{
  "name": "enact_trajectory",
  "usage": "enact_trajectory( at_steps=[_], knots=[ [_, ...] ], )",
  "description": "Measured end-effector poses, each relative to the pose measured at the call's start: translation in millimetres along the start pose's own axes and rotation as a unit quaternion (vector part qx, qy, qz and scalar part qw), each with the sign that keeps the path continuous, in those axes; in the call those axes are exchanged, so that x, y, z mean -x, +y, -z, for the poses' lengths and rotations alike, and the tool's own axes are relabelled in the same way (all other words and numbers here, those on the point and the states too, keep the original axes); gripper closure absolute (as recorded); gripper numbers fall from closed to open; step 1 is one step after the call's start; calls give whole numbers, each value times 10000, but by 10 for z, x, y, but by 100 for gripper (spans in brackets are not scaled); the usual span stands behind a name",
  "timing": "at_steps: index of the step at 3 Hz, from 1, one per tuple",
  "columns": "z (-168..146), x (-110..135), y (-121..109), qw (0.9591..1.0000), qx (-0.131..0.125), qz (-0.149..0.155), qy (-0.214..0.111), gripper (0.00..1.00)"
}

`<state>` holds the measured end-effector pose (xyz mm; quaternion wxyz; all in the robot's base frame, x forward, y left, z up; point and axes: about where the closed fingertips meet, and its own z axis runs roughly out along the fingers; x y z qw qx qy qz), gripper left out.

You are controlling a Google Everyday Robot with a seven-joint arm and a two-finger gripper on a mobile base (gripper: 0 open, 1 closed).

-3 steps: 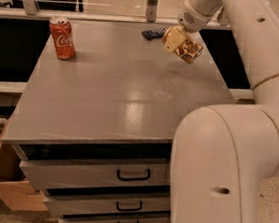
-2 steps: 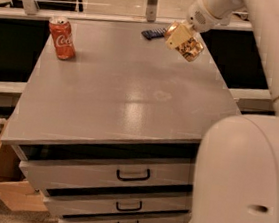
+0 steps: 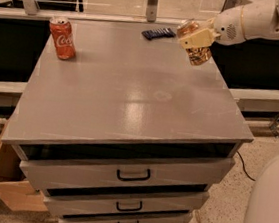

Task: Place orange can upright

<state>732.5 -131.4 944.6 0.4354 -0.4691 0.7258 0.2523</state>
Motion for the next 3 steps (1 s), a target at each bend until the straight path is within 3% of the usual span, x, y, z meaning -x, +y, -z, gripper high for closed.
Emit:
enact_trajectory(
  at_steps=[1,3],
  knots=[
    [206,-82,80,9969,157,-32,-771,100],
    [311,-364,227,9803,494,-188,-1901,100]
  ],
)
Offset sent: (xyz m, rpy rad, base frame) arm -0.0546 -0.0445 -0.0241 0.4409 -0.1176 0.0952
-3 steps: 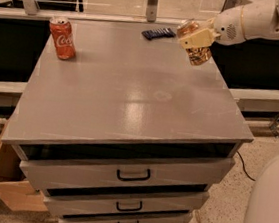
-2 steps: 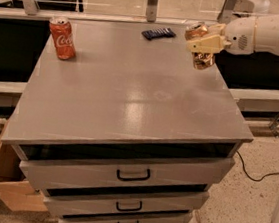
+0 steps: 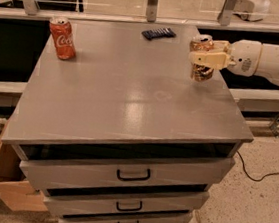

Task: Place orange can upright

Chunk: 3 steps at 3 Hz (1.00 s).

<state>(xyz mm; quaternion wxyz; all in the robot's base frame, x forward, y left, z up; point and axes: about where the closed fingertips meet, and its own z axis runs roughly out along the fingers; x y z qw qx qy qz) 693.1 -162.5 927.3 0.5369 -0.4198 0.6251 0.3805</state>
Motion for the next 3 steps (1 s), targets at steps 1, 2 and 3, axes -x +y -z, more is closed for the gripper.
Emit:
enact_trajectory(
  at_steps=[1,2,3],
  knots=[
    [92,-89,55,9991,118,-49,-402,100],
    [194,-166,89,9959,223,-49,-876,84],
    [226,-231,134,9924,344,-11,-1177,59]
  ],
)
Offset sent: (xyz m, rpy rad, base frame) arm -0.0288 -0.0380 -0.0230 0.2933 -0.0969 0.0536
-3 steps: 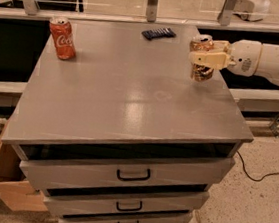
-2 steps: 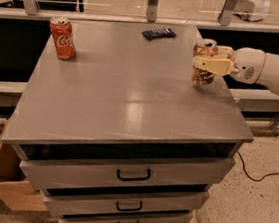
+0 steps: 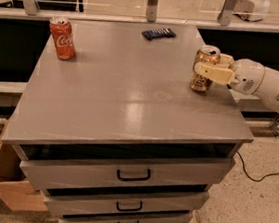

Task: Place orange can upright

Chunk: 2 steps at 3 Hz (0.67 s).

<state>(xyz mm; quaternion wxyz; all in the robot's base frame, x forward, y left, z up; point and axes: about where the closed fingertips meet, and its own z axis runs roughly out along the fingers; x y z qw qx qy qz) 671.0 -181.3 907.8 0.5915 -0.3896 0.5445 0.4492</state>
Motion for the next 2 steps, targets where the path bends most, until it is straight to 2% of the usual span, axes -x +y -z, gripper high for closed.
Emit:
enact_trajectory(
  at_steps=[2],
  knots=[
    [24,-66,63,9998,134,46,-129,12]
  ],
)
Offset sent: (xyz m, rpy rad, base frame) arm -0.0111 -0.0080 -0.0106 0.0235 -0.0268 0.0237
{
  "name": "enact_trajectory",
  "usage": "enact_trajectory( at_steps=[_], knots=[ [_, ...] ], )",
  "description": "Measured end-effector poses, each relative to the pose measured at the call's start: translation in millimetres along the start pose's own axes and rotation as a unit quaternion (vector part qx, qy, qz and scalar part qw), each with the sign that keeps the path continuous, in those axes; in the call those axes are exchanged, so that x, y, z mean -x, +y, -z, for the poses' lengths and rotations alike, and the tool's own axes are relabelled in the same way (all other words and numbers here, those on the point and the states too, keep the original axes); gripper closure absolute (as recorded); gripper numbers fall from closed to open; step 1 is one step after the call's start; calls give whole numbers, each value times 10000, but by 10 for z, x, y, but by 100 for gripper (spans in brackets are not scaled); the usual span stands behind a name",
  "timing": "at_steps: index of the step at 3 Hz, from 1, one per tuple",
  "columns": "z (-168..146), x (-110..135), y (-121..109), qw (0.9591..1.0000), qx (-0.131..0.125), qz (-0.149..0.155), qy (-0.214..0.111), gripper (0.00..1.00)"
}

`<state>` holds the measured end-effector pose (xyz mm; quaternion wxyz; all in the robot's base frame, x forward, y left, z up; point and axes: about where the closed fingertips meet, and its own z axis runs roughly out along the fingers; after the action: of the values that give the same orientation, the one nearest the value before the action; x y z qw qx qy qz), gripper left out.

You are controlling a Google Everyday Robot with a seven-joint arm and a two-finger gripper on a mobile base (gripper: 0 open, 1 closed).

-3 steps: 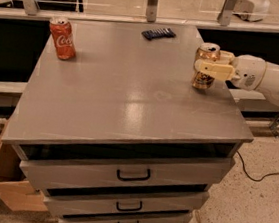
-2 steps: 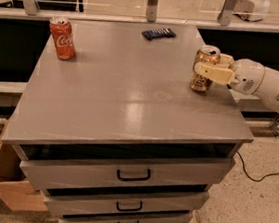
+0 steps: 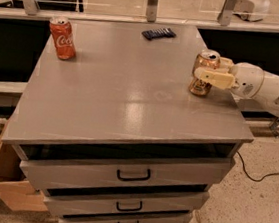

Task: Place orange can upright

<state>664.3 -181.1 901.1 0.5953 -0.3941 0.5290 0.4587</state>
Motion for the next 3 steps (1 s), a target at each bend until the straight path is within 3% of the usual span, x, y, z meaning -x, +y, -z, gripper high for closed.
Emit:
enact_trajectory(
  at_steps=[1,2,3],
  knots=[
    [-9,13,34,9999,59,67,55,0],
    [82,66,65,9996,6,173,213,0],
    [426,336,126,9970,-264,533,499,0]
  ],
)
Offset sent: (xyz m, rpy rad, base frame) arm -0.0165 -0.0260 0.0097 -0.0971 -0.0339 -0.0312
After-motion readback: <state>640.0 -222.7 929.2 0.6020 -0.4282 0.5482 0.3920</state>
